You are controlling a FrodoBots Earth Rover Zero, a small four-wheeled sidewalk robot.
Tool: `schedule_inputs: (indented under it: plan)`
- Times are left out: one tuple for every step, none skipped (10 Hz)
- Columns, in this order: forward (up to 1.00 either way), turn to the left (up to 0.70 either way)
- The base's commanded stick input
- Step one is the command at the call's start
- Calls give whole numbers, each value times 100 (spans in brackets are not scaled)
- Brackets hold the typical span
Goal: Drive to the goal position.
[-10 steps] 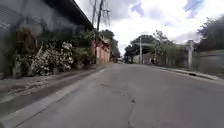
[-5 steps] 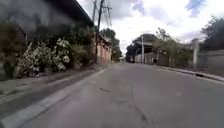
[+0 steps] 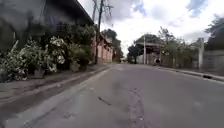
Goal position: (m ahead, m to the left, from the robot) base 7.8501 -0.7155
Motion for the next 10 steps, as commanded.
schedule_inputs:
  plan:
    - [100, -1]
    - [100, -1]
    - [100, -1]
    - [100, -2]
    - [100, -2]
    - [100, -3]
    - [100, -4]
    - [100, -29]
    - [100, -40]
    - [100, -27]
